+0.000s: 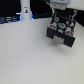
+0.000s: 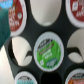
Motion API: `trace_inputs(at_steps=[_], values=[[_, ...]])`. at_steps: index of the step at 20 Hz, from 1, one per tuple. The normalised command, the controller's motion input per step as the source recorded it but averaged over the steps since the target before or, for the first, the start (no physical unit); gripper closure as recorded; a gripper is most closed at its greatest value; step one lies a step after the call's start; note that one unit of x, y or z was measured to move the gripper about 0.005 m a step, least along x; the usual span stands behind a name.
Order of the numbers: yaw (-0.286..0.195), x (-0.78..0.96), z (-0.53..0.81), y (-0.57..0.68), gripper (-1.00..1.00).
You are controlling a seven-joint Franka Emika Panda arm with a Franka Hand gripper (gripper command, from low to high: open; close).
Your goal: Open the kcup holder, insert the kcup into the holder, and close the kcup holder
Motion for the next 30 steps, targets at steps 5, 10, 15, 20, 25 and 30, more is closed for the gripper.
trace_inputs(at_steps=[5,10,15,20,25,30], values=[[0.013,0.78,0.07,-0.38,-1.00],[0.044,0.68,-0.07,-0.25,-1.00],[0.091,0.42,-0.31,-0.01,-1.00],[0.181,0.08,-0.21,0.21,-1.00],[0.191,-0.21,-0.08,0.25,-1.00],[0.210,-0.36,-0.01,0.24,-1.00]])
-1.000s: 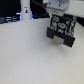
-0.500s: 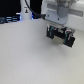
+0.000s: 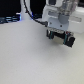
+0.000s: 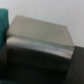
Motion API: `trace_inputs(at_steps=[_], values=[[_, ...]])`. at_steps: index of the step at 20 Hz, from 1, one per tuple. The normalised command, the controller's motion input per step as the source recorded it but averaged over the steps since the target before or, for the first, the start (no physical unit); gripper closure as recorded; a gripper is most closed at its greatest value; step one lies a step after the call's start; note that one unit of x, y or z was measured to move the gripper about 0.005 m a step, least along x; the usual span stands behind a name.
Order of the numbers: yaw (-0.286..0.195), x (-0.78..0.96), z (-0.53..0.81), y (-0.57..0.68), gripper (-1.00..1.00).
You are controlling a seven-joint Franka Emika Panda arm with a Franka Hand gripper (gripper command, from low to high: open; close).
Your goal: Open the kcup holder, insert the kcup into the holder, and close the kcup holder
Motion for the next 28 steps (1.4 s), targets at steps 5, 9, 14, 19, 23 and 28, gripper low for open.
trace_inputs(at_steps=[5,9,14,19,23,28], values=[[0.162,-0.42,0.00,0.37,-1.00],[0.162,-0.48,0.00,0.38,-1.00],[0.167,-0.54,-0.01,0.35,-1.00],[0.150,-0.52,-0.01,0.42,-1.00],[0.136,-0.50,-0.01,0.45,-1.00],[0.136,-0.60,-0.01,0.40,-1.00]])
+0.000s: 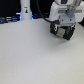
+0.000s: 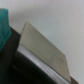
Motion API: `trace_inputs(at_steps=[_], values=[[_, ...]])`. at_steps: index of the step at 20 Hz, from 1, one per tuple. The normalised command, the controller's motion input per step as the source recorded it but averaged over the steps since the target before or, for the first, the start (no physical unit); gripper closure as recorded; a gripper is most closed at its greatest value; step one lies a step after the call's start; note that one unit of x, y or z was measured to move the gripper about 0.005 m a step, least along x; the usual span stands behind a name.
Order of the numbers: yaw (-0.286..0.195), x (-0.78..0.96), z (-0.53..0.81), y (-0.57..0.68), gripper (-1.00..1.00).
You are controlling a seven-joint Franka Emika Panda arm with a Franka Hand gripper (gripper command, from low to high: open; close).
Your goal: Open the kcup holder, insert the kcup into the holder, and close the kcup holder
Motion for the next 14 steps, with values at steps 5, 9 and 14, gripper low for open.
trace_inputs(at_steps=[5,9,14], values=[[0.103,-0.73,-0.03,0.35,-1.00],[0.098,-0.70,0.00,0.37,-1.00],[0.081,-0.57,0.19,0.42,-1.00]])
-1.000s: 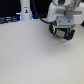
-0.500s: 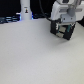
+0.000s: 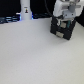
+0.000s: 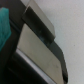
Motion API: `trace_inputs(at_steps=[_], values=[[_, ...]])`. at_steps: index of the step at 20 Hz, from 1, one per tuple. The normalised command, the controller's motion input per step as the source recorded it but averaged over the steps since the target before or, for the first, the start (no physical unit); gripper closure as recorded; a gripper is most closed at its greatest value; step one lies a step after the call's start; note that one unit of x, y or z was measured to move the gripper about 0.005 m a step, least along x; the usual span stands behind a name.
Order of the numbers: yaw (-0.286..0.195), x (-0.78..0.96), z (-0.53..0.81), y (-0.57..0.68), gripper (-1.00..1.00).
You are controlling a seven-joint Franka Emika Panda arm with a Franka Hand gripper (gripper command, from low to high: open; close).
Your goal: Open the kcup holder, insert the kcup into the holder, and close the kcup holder
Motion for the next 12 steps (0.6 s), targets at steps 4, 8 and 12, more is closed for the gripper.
trace_inputs(at_steps=[4,8,12], values=[[0.084,-0.02,0.95,0.30,-1.00],[0.035,0.04,0.68,0.17,-1.00],[0.000,0.01,0.00,-0.01,-1.00]])
